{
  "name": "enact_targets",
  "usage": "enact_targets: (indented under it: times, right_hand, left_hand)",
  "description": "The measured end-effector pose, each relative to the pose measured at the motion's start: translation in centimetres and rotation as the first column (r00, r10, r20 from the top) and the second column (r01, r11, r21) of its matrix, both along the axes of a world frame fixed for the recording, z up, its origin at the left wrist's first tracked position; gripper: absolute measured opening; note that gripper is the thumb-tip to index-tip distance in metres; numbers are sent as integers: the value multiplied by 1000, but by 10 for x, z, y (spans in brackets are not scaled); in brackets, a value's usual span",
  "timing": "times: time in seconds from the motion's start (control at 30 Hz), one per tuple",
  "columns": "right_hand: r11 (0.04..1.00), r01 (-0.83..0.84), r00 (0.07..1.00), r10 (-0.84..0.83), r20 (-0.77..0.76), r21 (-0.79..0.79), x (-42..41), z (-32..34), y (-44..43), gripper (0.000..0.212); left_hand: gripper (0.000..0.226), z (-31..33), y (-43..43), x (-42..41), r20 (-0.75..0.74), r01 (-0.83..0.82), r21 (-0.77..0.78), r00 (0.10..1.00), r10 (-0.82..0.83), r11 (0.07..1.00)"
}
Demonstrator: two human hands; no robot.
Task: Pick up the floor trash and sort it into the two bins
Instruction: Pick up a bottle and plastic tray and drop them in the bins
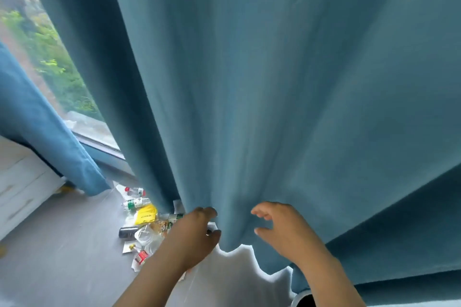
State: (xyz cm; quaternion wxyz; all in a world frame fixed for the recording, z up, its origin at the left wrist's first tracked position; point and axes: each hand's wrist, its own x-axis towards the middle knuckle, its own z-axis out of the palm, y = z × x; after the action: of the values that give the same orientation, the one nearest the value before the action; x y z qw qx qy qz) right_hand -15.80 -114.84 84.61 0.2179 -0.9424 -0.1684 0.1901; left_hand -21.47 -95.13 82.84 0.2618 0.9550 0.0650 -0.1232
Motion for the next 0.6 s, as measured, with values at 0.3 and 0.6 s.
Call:
enact_targets:
  times: [0.3,0.6]
  right_hand:
    - [968,-248,968,246,-47,-43,-13,0,129,37]
    - [877,-476,879,471,-78,-70,1,-1,220,37]
  left_hand:
    - [40,-4,102,-61,36,-268,-76,962,271,960]
    - [36,-14,154,-86,-20,-492,-107,870,493,864]
